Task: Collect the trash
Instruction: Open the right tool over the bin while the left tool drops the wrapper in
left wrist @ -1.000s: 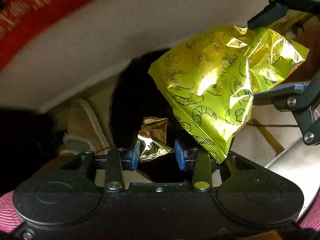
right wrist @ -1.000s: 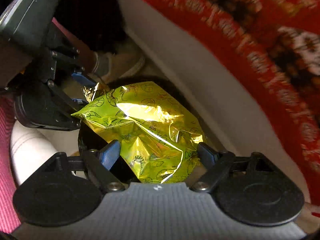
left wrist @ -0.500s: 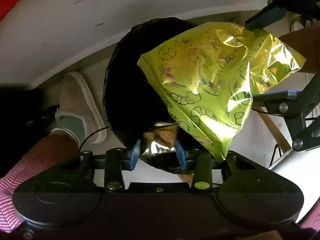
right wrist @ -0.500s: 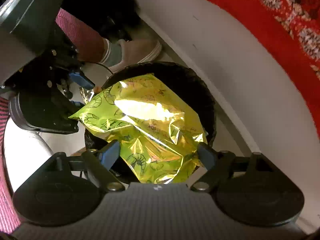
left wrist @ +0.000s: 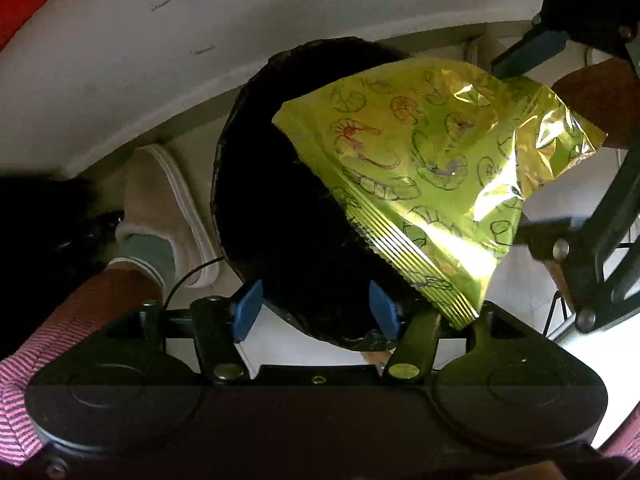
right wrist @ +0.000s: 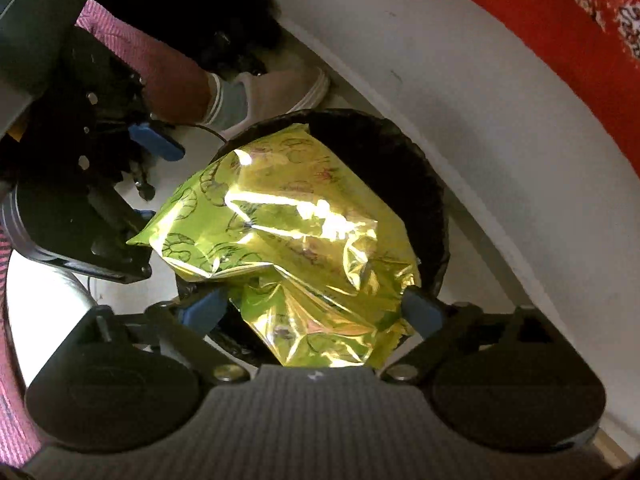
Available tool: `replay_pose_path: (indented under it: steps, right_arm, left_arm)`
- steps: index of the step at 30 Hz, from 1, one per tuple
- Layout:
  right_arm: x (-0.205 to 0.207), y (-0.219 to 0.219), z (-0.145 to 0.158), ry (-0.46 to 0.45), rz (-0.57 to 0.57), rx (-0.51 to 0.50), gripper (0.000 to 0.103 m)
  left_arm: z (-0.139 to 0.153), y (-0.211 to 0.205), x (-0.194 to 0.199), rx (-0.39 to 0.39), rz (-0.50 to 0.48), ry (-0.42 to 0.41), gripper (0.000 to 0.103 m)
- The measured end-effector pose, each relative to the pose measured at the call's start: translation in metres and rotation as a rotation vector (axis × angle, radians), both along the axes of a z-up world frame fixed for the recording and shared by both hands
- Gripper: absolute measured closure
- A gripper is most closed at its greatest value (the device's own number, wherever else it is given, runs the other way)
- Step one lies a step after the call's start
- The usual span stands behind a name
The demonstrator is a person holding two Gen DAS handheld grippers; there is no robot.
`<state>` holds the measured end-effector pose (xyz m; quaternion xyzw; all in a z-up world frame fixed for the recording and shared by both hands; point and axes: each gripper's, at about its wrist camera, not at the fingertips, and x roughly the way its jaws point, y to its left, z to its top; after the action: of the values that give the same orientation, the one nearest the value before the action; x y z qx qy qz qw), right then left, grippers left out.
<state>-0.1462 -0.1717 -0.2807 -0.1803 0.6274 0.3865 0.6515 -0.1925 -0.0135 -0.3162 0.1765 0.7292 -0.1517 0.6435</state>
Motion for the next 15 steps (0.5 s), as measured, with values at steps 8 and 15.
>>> replay_pose_path:
  steps: [8, 15]
  right_arm:
    - [-0.006, 0.004, 0.005, -0.002, 0.014, 0.025, 0.0]
    - [-0.008, 0.006, 0.016, -0.037, 0.026, 0.052, 0.0]
  left_arm:
    - [0.009, -0.003, 0.004, 0.002, -0.01, -0.042, 0.037]
    - [0.02, -0.006, 0.002, -0.006, -0.011, -0.072, 0.032]
